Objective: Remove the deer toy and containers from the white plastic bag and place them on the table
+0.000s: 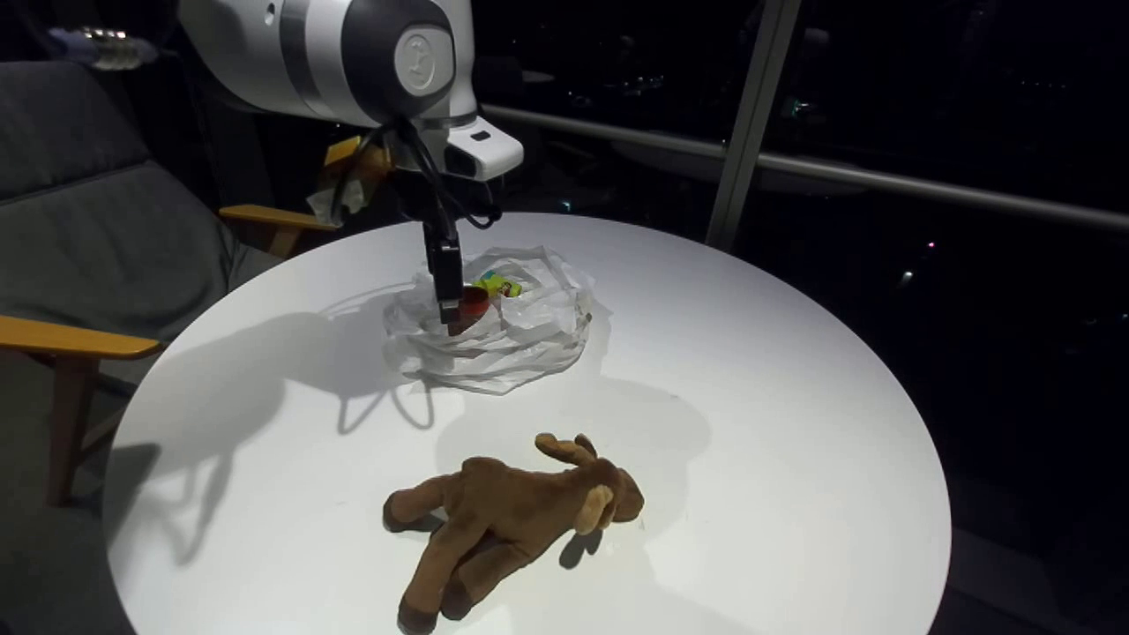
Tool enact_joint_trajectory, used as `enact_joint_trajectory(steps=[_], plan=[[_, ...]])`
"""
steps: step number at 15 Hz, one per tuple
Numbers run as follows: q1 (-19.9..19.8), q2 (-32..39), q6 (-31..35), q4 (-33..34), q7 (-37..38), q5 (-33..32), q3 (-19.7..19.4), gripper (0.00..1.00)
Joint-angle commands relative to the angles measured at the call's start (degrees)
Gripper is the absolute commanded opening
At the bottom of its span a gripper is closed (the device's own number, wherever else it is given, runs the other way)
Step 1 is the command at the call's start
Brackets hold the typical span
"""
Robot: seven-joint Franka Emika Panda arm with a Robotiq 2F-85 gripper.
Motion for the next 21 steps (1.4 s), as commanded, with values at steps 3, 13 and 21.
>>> enact_joint_trajectory(steps=[3, 13, 21], plan=[[1.74, 0.95, 0.93, 1.77, 3.50, -1.74, -2.12, 0.91], [4.62, 3.07, 0.79, 4.24, 5.96, -7.71, -4.87, 0.58], [4.49, 3.58, 0.64, 5.55, 5.61, -8.97, -4.34, 1.00]])
